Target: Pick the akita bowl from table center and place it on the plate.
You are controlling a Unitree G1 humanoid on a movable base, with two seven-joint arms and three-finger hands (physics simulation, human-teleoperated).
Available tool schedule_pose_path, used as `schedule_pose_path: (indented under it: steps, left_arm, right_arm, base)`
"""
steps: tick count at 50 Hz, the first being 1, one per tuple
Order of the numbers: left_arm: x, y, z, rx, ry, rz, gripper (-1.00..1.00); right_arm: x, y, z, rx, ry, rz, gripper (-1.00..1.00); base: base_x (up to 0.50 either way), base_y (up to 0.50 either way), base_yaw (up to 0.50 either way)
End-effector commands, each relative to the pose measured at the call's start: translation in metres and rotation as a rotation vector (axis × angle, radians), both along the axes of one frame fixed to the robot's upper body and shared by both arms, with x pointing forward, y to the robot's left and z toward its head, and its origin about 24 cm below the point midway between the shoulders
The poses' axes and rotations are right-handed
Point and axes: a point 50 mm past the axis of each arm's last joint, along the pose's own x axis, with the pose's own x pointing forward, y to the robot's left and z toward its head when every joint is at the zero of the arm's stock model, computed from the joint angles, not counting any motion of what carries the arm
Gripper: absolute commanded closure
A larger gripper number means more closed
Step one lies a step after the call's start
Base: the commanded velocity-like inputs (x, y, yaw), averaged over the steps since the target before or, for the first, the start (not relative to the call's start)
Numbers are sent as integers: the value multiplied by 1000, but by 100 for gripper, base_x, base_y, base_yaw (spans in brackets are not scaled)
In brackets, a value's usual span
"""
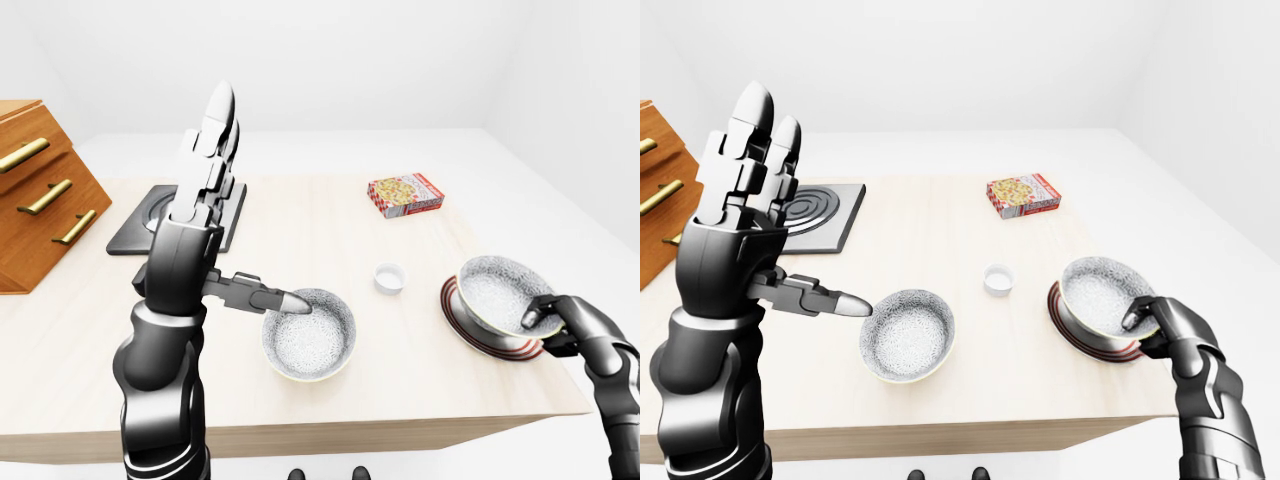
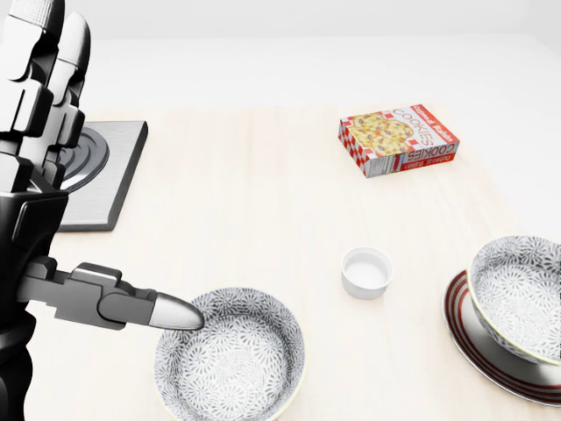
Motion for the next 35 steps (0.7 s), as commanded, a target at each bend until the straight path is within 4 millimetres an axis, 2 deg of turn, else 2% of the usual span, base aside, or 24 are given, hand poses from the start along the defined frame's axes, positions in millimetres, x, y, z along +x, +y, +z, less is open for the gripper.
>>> schedule_pose_path:
  steps: [1,2,3,11,15,17,18,19,20,22,24,25,27,29,30,34,35]
  left_arm:
    - [0,1,-1,1,4,3,-100]
    - [0,1,-1,1,5,4,-100]
    - [0,1,-1,0,5,4,-100]
    - [2,2,-3,-4,19,7,-100]
    - [4,1,-2,-3,17,5,-100]
    - [4,2,0,-3,9,6,-100]
    - [5,3,-1,-4,11,9,-100]
    - [5,3,-1,-5,11,9,-100]
    - [5,3,-1,-5,13,10,-100]
    - [5,3,0,-5,10,9,-100]
    - [3,2,1,-6,2,6,-100]
    - [2,2,2,-7,-5,5,-100]
    - [1,1,3,-8,-15,2,-100]
    - [-1,1,3,-8,-18,1,-100]
    - [-2,1,3,-13,-17,2,-100]
    - [-6,3,7,-28,-45,13,-100]
    - [-7,4,9,-30,-57,14,-100]
  right_arm:
    - [-9,-5,4,186,-133,-55,-15]
    - [-13,-7,5,185,-134,-55,-72]
    - [-15,-7,6,182,-134,-51,-100]
    - [-22,-1,24,162,-172,4,-100]
    - [-24,1,44,146,-206,26,-100]
    - [-31,3,60,133,-218,38,-100]
    - [-34,5,76,128,-253,49,-100]
    - [-35,6,77,127,-255,49,-100]
    - [-25,19,96,112,-284,84,-100]
    - [-33,23,113,104,-318,123,-100]
    - [-31,41,142,58,-386,229,-100]
    - [-28,65,173,2,-472,359,-100]
    - [-29,89,203,-65,-590,474,-100]
    - [-32,108,223,-115,-665,570,-100]
    - [-35,125,243,-156,-754,656,-100]
    - [-47,157,269,-167,-912,857,-100]
    - [-48,160,271,-149,-932,884,-100]
  base:
    - [0,0,0]
    - [0,0,0]
    - [0,0,0]
    - [0,0,0]
    - [0,0,0]
    - [0,0,0]
    - [0,0,0]
    - [0,0,0]
    - [0,0,0]
    - [0,0,0]
    - [0,0,0]
    - [0,0,0]
    - [0,0,0]
    - [0,0,0]
    - [0,0,0]
    - [0,0,0]
    - [0,0,0]
